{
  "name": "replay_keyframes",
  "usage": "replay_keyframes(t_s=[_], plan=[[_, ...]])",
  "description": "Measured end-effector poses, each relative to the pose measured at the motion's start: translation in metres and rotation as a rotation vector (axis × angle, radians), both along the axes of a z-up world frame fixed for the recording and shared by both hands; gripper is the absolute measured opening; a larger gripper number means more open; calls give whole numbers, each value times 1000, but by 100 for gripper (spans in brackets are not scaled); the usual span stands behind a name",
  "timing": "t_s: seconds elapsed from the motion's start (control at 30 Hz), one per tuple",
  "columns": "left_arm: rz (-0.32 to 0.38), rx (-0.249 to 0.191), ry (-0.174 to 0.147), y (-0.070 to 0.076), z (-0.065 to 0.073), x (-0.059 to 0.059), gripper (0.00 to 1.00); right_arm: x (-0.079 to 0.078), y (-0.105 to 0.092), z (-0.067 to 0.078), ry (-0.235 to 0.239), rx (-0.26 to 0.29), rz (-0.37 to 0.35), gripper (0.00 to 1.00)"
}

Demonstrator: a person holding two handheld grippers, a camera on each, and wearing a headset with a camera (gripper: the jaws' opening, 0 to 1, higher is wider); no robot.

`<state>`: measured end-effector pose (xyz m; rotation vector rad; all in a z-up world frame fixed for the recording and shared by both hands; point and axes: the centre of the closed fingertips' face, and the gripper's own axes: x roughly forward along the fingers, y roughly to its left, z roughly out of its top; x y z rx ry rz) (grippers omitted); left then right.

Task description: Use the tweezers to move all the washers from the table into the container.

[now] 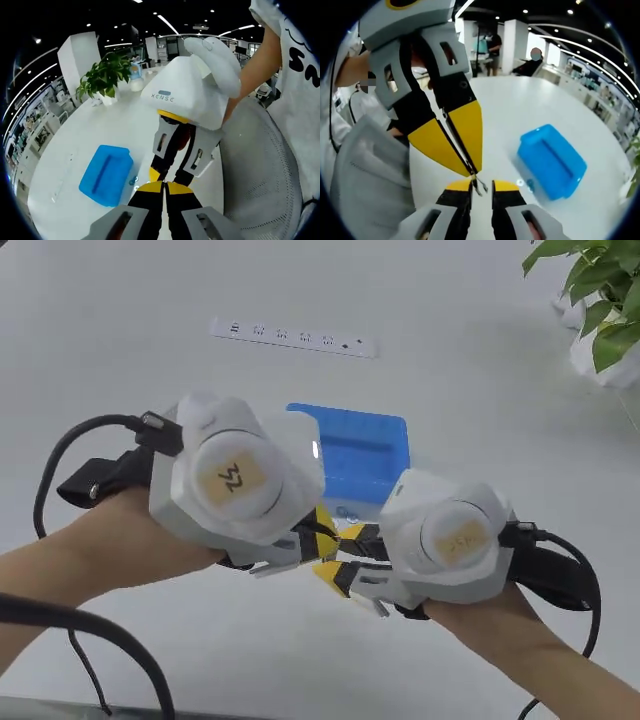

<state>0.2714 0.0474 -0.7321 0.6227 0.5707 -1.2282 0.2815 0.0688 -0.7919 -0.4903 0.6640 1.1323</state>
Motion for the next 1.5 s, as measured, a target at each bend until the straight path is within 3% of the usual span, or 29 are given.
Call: replay_keyframes(t_s=[0.37,0.53,0.57,0.6,0.63,0.67,0.7,0.77,0.87,1.0,1.17,1.3,1.5], plan=[[30,16,-54,-2,-9,17,0,17,1,-8,-40,-23,-13,6],[91,-15,-37,-4,-14,26,0,26,-2,-13,-58,-34,-18,6],[109,-30,-38,-5,-14,29,0,28,-3,-14,-56,-32,-23,6],[165,-75,-34,-7,-12,33,0,29,-3,-15,-55,-31,-27,6],[193,-104,-15,-9,-12,34,0,31,-4,-16,-53,-32,-32,6],[202,-115,2,-9,-12,34,0,32,-5,-17,-52,-33,-34,6],[207,-117,-3,-9,-12,35,1,32,-5,-17,-51,-37,-33,6],[203,-120,-21,-8,-12,34,6,32,-6,-17,-51,-40,-33,6],[241,-133,-14,-6,-13,35,19,34,-9,-19,-48,-41,-37,6],[357,-216,1,1,-7,37,50,35,-10,-21,-45,-42,-40,6],[500,-250,22,23,-10,29,74,34,-5,-20,-45,-33,-38,6],[569,-274,27,37,-11,17,77,38,-3,-18,-34,-19,-49,6],[631,-268,10,50,-12,-3,82,41,-4,-11,-20,18,-82,6]])
